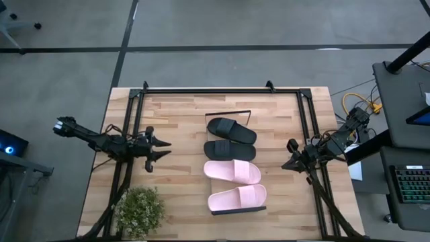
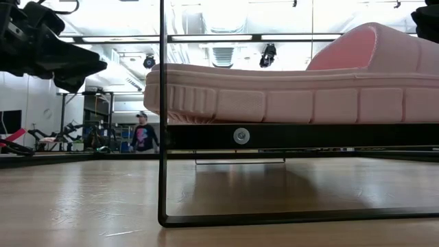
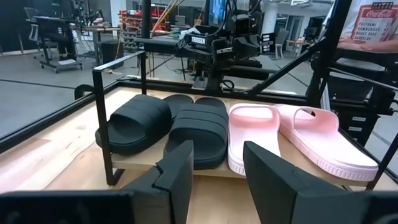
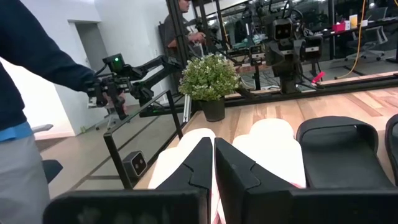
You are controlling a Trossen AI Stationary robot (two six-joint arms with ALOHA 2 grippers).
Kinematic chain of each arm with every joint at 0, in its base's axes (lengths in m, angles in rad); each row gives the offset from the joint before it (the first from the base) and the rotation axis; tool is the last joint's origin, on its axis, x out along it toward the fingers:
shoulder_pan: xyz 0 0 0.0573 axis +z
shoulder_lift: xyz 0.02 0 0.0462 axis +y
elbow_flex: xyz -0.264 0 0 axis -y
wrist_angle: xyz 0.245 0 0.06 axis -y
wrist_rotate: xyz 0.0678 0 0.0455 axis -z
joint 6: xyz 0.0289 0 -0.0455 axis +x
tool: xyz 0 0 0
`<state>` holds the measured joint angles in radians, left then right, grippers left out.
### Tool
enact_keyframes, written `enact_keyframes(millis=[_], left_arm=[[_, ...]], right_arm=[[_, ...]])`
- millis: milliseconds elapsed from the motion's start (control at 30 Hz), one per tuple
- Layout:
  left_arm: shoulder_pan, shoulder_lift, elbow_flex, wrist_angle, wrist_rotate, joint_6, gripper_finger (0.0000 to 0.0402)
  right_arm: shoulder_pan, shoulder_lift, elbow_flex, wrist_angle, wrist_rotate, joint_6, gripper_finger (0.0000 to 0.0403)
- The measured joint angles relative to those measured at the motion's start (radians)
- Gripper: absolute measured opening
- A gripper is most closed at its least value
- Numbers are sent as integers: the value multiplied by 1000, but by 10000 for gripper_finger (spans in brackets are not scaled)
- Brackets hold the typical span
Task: Pick and place slides into the shelf
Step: Return to Home Position
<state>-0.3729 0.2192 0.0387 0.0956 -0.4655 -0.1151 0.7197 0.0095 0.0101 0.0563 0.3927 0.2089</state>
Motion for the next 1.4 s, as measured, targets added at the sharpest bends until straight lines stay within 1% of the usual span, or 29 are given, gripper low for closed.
enact_keyframes(millis=[1400], left_arm=[[0,19,0,0,0,-4,125]], right_arm=[[0,0,0,0,0,0,9]])
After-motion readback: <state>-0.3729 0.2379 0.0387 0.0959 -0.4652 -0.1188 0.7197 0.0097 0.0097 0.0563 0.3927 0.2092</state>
